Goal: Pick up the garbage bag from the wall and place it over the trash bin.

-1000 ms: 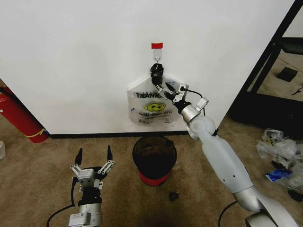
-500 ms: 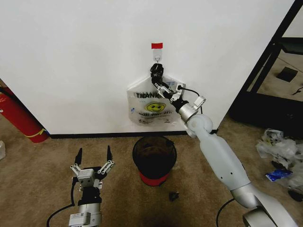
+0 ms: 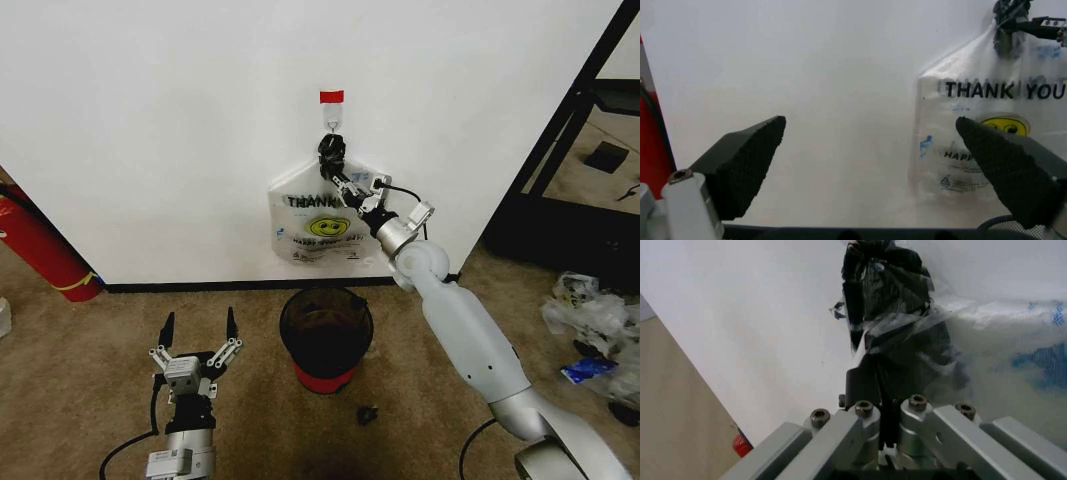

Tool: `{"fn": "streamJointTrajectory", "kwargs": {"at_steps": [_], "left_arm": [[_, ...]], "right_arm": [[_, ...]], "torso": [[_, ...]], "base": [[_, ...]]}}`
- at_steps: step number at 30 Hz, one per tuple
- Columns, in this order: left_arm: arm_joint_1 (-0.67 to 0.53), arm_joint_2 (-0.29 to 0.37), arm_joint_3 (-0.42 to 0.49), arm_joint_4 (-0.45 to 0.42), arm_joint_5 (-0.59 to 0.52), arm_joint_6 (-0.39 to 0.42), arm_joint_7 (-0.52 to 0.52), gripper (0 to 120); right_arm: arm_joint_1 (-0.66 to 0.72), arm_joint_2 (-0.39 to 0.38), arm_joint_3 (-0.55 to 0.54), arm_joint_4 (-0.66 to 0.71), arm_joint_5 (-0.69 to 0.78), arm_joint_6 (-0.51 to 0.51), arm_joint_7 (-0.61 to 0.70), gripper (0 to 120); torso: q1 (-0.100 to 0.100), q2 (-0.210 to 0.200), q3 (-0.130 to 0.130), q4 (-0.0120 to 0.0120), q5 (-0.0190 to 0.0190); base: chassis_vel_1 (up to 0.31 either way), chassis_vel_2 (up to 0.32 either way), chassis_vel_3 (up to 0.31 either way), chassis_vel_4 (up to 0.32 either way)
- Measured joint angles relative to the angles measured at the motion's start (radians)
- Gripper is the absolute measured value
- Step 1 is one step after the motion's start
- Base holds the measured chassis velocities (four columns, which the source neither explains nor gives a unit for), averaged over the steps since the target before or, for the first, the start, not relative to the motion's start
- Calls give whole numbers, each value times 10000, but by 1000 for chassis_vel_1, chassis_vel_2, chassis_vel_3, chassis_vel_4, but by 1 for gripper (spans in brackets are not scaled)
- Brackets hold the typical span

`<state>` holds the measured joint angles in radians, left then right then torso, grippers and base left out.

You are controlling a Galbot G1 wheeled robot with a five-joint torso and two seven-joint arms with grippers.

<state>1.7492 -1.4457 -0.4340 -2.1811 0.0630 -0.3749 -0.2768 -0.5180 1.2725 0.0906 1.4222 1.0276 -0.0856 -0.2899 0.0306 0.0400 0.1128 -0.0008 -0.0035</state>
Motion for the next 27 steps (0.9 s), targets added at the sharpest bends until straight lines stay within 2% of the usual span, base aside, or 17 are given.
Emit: {"fn": "streamJointTrajectory", "kwargs": {"at_steps": [11, 17, 27], "left_arm": [[19, 1, 28, -41, 12, -3, 5, 100], [-37, 15, 66, 3, -6, -3, 4, 100], [-95, 98, 180, 81, -33, -1, -1, 100]], "right_arm": [[-346, -154, 147, 484, -89, 27, 18, 0], [-1384, -427, 314, 1595, -548, 235, 105, 0], [-3023, -419, 703, 2482, -1096, 532, 69, 0]], "torso": [[0, 0, 0, 2, -1], [-1, 2, -1, 0, -1], [-1, 2, -1, -1, 0]], "base": [[0, 0, 0, 0], [0, 0, 0, 0], [0, 0, 0, 0]]}}
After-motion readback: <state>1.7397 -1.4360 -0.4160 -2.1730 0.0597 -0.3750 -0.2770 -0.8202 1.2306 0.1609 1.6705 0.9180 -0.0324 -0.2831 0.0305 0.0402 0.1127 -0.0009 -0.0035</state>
